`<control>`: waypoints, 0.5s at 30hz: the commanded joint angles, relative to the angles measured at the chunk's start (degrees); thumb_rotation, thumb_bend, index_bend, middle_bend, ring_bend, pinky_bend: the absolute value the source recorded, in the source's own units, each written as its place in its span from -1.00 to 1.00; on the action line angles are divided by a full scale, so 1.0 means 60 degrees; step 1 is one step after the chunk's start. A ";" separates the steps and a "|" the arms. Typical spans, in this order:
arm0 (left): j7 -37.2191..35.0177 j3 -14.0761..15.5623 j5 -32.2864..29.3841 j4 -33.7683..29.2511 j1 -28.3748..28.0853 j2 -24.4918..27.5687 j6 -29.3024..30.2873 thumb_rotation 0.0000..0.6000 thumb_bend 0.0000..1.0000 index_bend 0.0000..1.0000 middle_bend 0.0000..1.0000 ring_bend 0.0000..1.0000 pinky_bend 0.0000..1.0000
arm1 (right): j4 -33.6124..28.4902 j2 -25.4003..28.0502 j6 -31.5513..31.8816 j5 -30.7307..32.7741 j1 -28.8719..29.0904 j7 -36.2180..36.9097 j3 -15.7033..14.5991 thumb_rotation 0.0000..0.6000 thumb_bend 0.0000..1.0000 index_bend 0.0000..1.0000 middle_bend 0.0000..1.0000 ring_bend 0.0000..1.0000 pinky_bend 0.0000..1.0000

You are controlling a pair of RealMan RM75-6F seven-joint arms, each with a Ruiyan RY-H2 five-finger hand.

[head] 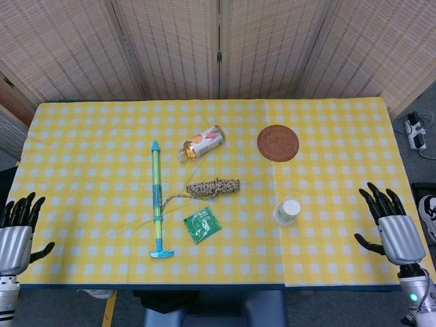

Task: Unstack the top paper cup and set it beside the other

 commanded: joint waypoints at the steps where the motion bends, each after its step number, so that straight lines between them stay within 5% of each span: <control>1: -0.0082 0.0003 0.0059 0.0105 -0.0036 -0.0062 -0.0018 1.00 -0.55 -1.00 -1.00 -1.00 -1.00 | 0.0024 -0.0014 0.0034 -0.0137 0.0038 0.0208 -0.0020 1.00 -0.54 -1.00 -1.00 -0.77 -0.97; 15: -0.0139 0.0068 0.0107 0.0189 -0.0091 -0.0108 -0.0132 1.00 -0.55 -1.00 -1.00 -1.00 -1.00 | -0.0558 0.0455 -0.1189 -0.0187 0.0772 0.0384 -0.0054 1.00 -0.54 -0.90 -0.86 -0.73 -0.93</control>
